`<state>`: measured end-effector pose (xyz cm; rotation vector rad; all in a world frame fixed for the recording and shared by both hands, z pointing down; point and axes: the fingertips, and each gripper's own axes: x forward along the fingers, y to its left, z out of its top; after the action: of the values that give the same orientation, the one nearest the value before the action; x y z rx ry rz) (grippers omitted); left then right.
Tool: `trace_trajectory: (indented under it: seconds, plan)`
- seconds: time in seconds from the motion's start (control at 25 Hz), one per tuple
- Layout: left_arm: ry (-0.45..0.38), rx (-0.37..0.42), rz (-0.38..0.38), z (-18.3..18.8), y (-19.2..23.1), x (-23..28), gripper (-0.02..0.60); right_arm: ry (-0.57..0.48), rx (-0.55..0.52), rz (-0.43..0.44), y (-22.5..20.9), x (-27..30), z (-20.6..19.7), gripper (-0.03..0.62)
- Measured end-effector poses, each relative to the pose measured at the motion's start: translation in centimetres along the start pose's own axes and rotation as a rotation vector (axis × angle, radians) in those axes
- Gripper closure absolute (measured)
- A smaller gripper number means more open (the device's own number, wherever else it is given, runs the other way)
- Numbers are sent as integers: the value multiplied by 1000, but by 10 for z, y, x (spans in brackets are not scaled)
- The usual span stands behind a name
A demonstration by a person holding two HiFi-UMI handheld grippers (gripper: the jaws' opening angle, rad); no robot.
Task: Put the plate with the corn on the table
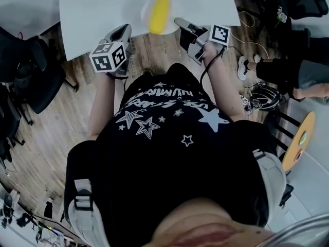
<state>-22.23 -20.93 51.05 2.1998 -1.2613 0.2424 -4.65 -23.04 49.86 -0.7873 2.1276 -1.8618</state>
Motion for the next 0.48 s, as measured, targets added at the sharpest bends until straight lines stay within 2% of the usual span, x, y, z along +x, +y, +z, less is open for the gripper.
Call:
trace_trajectory:
  seconds: [0.48]
  plan:
    - [10, -16, 45, 6, -9, 32, 577, 47, -4, -15, -25, -3, 47, 559]
